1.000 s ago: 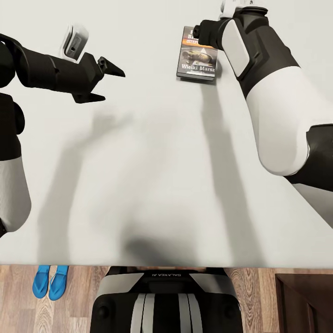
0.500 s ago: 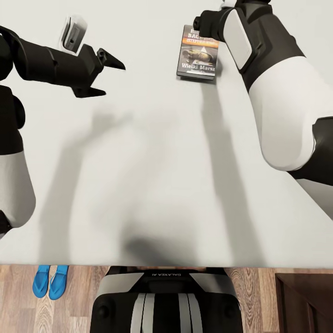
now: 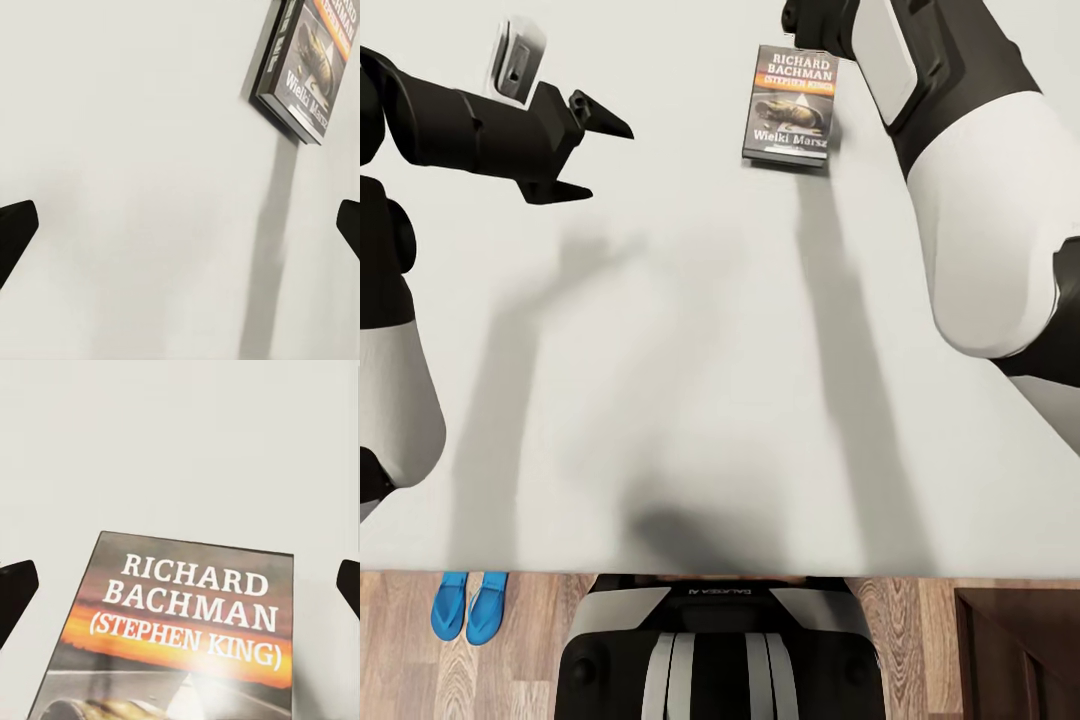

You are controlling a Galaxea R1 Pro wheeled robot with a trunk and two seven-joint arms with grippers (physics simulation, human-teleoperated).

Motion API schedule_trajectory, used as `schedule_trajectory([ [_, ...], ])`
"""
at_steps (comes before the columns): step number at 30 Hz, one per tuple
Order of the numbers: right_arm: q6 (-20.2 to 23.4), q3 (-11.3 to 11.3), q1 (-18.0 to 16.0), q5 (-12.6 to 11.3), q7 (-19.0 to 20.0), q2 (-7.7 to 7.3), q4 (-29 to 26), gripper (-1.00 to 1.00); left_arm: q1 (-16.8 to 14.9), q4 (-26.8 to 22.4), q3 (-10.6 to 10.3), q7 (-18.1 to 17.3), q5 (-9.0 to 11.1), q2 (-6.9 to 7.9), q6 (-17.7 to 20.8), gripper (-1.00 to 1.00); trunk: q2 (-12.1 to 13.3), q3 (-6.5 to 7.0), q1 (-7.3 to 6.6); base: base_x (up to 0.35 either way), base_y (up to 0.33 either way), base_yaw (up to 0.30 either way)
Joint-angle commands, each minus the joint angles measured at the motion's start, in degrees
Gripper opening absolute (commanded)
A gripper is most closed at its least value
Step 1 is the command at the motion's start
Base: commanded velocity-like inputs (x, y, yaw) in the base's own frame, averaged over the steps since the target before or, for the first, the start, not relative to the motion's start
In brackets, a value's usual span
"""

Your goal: In the bedroom, move the book from the bed onto either nightstand, and place the two sandals side by side next to the bed.

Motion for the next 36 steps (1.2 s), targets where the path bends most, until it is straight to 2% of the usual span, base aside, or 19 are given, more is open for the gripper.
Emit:
schedule_trajectory([
  [1,0.24,-0.17,-0.05,-0.19,-0.21,0.05,-0.33,1.0,-0.08,-0.02,0.02,0.55,0.46,0.01,0.41,1.0,-0.01,-0.03,0.0,0.0,0.0,0.0],
  [8,-0.08,-0.21,-0.07,-0.11,-0.1,-0.03,-0.83,1.0,-0.24,-0.14,0.22,0.42,0.55,0.02,0.45,1.0,-0.01,-0.06,0.0,0.0,0.0,0.0],
  [18,-1.61,-0.12,-0.31,0.04,-0.09,-0.16,1.42,1.0,-0.35,-0.67,0.31,0.39,0.61,0.09,0.42,1.0,-0.01,-0.07,0.0,0.0,0.0,0.0],
  [36,-4.98,-0.29,-0.55,-0.3,0.16,-0.28,7.42,1.0,-0.6,-0.82,0.33,0.46,0.71,-0.13,0.37,1.0,-7.23,-3.31,3.95,0.0,0.0,0.0],
])
